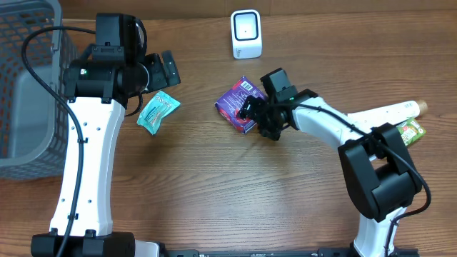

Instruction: Scan the item barcode

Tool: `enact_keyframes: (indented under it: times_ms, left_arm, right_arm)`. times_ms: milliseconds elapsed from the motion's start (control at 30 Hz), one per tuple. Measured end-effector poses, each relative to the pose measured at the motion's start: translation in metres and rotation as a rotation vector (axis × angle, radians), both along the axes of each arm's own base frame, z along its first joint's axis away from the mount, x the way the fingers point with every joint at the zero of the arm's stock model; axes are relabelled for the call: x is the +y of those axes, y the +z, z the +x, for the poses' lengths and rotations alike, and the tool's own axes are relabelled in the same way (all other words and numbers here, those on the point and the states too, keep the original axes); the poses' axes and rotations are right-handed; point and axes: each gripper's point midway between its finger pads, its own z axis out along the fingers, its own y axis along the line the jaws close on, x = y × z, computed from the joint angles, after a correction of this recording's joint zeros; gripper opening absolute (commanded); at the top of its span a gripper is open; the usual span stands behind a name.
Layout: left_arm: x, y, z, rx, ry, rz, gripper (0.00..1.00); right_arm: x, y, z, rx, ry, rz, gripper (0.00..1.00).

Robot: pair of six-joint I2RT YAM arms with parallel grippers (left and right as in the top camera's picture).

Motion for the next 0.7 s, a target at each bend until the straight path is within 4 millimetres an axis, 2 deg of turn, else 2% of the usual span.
enact_keyframes:
  times_ms: [33, 100, 200, 300, 400, 500, 700]
  left_arm:
    - [0.000, 0.000, 0.000, 0.000, 0.000, 0.000, 0.99]
    - [0.000, 0.000, 0.000, 0.000, 0.000, 0.000, 0.99]
    - [0.000, 0.000, 0.000, 0.000, 0.000, 0.000, 1.00]
    - [0.000, 0.000, 0.000, 0.000, 0.000, 0.000, 1.00]
    - [0.000, 0.000, 0.000, 0.000, 0.000, 0.000, 1.00]
    - [0.000, 0.000, 0.000, 0.000, 0.000, 0.000, 0.99]
    - [0.000, 0.000, 0.000, 0.000, 0.000, 0.000, 0.99]
  right_arm:
    - [0.002, 0.000, 0.002, -0.014, -0.004, -0.002, 0.83]
    - [0.004, -0.001, 0.005, -0.040, -0.010, -0.013, 0.70]
    - [0.004, -0.002, 0.006, -0.059, -0.013, -0.037, 0.56]
    - [0.002, -0.004, 0.005, -0.080, 0.015, -0.063, 0.50]
    - [-0.001, -0.005, 0.005, -0.099, 0.071, -0.078, 0.51]
    - [-0.007, -0.003, 0.004, -0.127, 0.181, -0.057, 0.57]
    - [-0.039, 0.005, -0.007, -0.155, 0.472, -0.030, 0.59]
